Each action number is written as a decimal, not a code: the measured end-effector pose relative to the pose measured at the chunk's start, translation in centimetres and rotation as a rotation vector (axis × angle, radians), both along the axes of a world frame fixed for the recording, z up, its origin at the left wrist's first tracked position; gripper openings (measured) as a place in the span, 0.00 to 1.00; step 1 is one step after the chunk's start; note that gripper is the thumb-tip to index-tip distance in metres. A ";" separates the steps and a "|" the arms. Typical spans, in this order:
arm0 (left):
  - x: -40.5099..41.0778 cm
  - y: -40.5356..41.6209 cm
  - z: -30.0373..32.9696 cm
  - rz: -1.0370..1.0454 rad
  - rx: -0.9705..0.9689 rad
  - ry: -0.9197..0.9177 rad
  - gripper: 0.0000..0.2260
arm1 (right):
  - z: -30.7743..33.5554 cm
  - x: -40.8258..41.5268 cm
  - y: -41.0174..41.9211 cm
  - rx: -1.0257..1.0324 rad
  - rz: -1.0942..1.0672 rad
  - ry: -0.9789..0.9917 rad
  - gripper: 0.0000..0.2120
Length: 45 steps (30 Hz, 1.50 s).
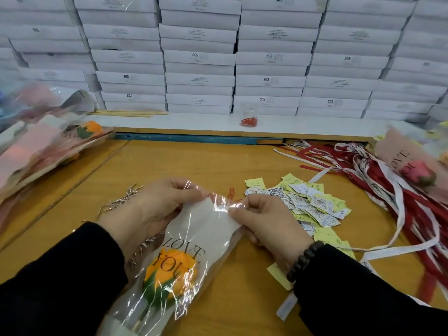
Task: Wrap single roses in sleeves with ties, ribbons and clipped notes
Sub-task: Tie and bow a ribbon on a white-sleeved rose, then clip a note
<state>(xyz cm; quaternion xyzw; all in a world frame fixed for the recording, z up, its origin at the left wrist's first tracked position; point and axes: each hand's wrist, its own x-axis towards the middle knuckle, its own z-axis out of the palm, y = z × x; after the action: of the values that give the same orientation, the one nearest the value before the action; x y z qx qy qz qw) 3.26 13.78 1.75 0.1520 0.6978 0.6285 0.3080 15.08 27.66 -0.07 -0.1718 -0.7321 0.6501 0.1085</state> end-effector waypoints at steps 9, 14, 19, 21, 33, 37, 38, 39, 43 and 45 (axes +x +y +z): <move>0.8 0.0 -1.3 0.069 0.112 0.063 0.04 | 1.6 0.8 6.6 0.746 -0.078 -0.070 0.08; 1.0 0.0 -1.6 0.055 0.061 0.144 0.06 | 1.4 1.0 7.4 0.836 0.152 -0.277 0.13; 0.9 0.2 -1.8 0.036 0.025 0.204 0.04 | 1.1 0.7 7.0 1.001 0.196 -0.288 0.15; 0.9 0.1 -1.8 0.029 0.025 0.205 0.04 | 1.1 0.8 7.0 0.976 0.191 -0.284 0.14; 1.1 0.1 -1.7 0.021 0.092 0.125 0.04 | 0.9 0.9 6.5 0.782 -0.031 -0.081 0.06; 1.1 0.0 -1.6 0.008 0.129 0.089 0.06 | 1.5 0.7 5.3 0.389 -0.085 0.096 0.04; 1.0 0.0 -1.6 0.005 0.134 0.084 0.08 | 1.7 0.7 4.9 0.332 -0.078 0.127 0.04; 1.0 0.0 -1.6 0.003 0.136 0.085 0.09 | 1.9 0.6 4.5 0.298 -0.067 0.150 0.06; 1.0 0.0 -1.6 0.006 0.146 0.087 0.08 | 2.6 -0.5 2.9 0.256 0.000 0.190 0.02; 0.8 0.0 -1.7 0.005 0.153 0.081 0.06 | 2.9 -1.3 2.2 0.245 0.047 0.182 0.05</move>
<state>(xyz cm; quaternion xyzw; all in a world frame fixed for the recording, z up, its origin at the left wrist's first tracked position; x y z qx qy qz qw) 4.10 13.78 0.05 0.1987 0.6598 0.6743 0.2655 13.82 29.83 2.88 -0.0807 -0.7968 0.5713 0.1794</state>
